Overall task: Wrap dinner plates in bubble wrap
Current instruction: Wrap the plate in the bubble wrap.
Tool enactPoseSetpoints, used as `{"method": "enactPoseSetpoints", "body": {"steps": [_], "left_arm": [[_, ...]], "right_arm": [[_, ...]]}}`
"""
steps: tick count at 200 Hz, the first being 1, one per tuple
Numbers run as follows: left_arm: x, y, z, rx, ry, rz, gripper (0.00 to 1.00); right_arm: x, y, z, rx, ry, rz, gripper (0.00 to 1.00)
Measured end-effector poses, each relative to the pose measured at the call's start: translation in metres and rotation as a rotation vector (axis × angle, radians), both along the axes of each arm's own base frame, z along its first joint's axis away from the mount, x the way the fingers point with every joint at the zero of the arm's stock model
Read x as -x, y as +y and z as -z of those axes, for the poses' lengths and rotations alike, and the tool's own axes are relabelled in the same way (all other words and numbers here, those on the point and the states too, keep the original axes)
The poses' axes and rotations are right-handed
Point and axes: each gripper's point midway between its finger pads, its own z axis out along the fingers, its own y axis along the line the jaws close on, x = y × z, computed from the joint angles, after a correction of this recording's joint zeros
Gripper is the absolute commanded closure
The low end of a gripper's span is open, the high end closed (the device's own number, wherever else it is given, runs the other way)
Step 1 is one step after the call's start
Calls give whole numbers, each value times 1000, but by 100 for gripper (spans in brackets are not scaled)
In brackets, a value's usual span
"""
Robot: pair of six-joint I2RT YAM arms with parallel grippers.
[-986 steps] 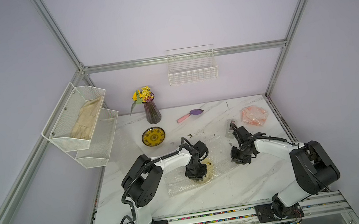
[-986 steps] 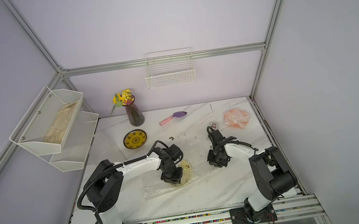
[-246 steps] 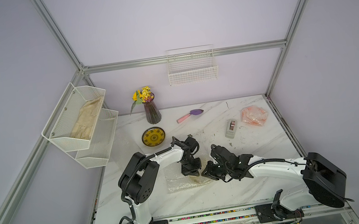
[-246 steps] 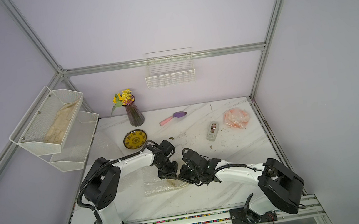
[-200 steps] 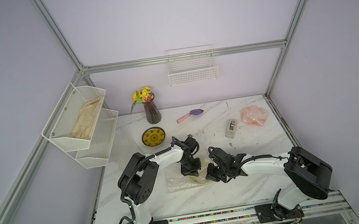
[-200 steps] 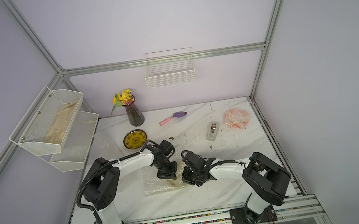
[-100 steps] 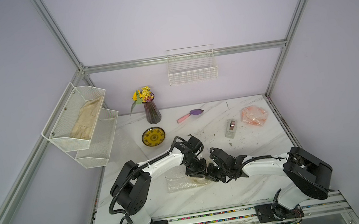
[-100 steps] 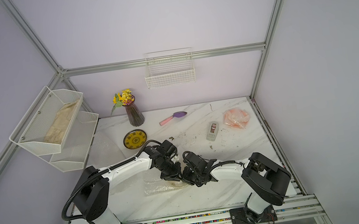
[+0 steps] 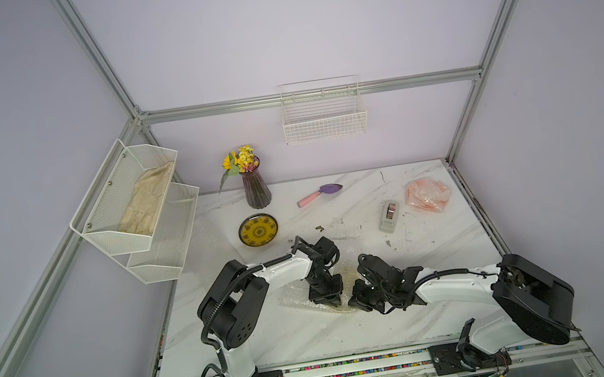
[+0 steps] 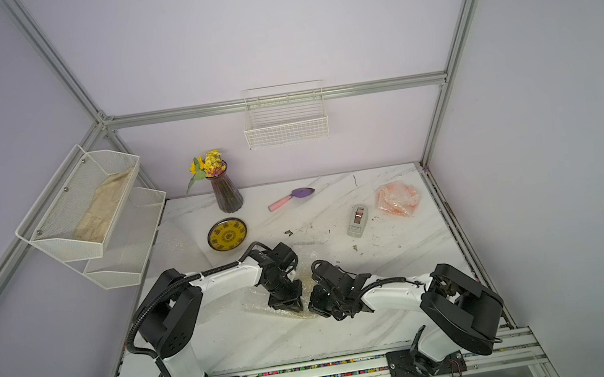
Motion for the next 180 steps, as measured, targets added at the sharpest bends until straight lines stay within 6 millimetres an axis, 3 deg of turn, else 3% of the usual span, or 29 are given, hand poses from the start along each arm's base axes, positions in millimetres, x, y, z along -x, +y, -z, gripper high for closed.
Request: {"method": "enactPoseSetpoints", "body": {"steps": [29,52,76,98,133,180], "left_arm": [[-2,10,1,-23,-12,35,86],[-2,14,1,-35,-23,63,87],[-3,17,1,-45,-32,87,87],[-7,17,0,-59,-50,102,87],[-24,17,-1,-92,-64,112,85],[-43,20,-10,-123,-129,105,77]], "right_arm": [[6,-1,-14,-9,12,-15,96],[-5,2,-24,-25,-6,-27,96],[-16,0,-9,17,10,-44,97],[-7,-3,9,68,45,-86,98],[8,10,8,42,53,-142,100],[2,9,11,45,34,-67,100]]}}
